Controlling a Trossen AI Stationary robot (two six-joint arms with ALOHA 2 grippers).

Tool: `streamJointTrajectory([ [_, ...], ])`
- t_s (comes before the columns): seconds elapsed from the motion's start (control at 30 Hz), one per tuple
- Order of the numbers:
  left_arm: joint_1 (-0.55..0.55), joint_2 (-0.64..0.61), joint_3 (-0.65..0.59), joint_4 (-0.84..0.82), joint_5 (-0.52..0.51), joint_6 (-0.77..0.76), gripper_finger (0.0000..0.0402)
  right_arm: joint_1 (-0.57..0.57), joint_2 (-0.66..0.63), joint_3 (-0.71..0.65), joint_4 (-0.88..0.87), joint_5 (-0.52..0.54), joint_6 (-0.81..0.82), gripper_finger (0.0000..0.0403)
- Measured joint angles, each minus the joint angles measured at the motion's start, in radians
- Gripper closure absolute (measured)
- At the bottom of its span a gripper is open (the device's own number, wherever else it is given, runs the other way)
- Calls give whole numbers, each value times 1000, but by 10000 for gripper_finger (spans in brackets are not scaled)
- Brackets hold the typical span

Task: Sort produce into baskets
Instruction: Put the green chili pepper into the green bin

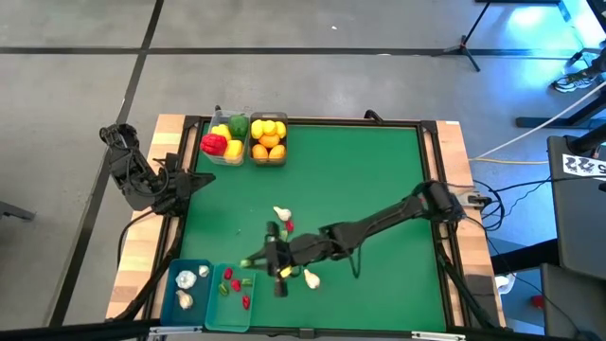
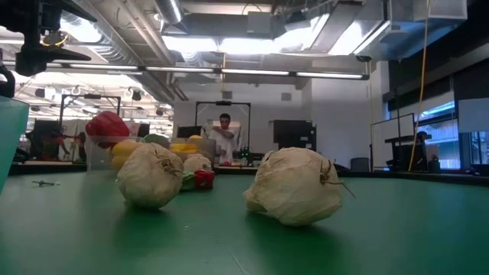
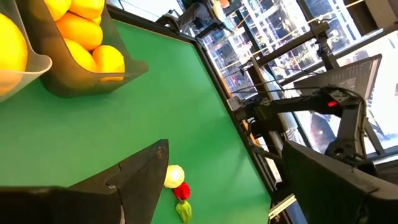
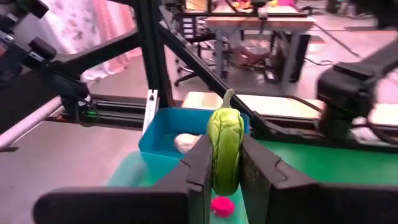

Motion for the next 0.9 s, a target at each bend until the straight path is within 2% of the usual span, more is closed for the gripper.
streamJointTrajectory([
  [0.13, 0, 0, 0, 0, 0, 0, 95, -4, 106, 136, -6, -105, -1, 347],
  [0.27, 0, 0, 0, 0, 0, 1, 95, -2, 196, 229, -7, -150, 11, 347],
  [0.63, 0, 0, 0, 0, 1, 1, 95, -4, 291, 243, -34, -197, 65, 340],
  [0.73, 0, 0, 0, 0, 1, 1, 95, -5, 302, 243, -57, -219, 84, 312],
  [0.9, 0, 0, 0, 0, 0, 1, 95, -10, 302, 243, -127, -202, 85, 230],
])
